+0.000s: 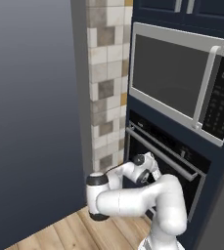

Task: Place the fish on the rack of the oven, and slide the rack back inside. Close the oven door.

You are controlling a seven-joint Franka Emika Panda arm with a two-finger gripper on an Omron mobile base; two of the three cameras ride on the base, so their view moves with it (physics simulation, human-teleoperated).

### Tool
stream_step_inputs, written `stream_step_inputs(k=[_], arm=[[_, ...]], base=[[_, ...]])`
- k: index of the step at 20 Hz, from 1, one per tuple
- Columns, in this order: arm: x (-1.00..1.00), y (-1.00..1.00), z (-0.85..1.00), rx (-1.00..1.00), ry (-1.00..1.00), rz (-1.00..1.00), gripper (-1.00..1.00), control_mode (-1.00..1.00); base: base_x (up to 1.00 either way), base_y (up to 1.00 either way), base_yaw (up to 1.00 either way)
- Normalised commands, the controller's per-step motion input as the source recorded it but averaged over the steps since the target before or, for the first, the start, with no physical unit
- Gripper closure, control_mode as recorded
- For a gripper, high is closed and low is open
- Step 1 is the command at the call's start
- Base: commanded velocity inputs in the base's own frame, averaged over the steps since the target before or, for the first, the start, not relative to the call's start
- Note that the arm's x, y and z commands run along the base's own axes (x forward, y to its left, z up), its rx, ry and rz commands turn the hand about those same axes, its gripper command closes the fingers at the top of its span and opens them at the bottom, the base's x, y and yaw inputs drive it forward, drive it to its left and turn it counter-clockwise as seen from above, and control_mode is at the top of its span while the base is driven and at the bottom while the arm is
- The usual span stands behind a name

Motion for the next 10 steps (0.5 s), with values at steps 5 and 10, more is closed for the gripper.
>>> stream_step_inputs(k=[5, 10], arm=[[0.77, -1.00, -0.37, 0.11, 0.00, 0.07, -1.00, -1.00], [0.20, -0.56, -0.17, 0.03, 0.00, 0.07, -1.00, -1.00]], base=[[0.00, 0.00, 0.00], [0.00, 0.00, 0.00]])
